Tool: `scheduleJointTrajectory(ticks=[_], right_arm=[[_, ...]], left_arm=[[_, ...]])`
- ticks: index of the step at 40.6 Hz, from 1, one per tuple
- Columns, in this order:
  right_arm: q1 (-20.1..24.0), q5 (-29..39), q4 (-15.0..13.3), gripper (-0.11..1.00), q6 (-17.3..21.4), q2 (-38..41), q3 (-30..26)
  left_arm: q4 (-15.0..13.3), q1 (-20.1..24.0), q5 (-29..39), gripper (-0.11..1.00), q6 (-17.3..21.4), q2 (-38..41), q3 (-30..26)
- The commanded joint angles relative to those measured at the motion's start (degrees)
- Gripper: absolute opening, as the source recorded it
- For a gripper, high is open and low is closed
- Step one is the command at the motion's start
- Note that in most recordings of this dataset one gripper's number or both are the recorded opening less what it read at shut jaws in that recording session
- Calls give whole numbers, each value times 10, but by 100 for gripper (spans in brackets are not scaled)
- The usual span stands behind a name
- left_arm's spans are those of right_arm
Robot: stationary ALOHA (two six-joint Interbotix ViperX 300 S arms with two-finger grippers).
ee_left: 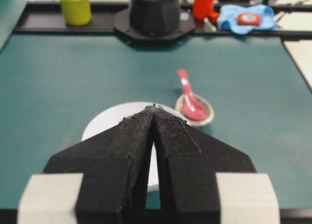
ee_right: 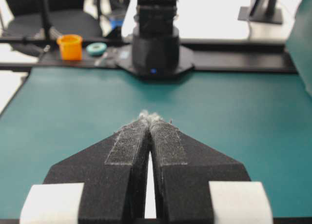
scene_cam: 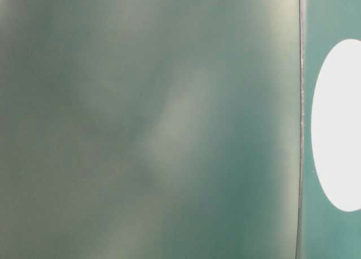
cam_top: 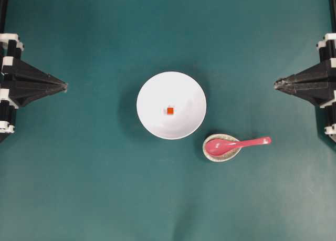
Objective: Grip the spoon and scoop the red block from the bowl with right arm.
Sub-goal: 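Open the right gripper and move it toward the pink spoon handle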
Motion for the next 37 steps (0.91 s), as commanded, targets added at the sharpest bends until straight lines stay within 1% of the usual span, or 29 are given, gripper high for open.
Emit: scheduleJointTrajectory(ticks=[1,3,21,37], right_arm=[[4,-4,0,0,3,2,-13],[4,-4,1,0,-2,1,-17],[3,-5,0,0,1,-2,-17],[4,-9,0,0,1,-3,-17]], left_arm=[[7,-3,25,0,7,4,-18],[7,-3,47,0,8,1,-25],[7,-2,83,0,8,0,-30],[7,-2,135,0,9,0,-30]])
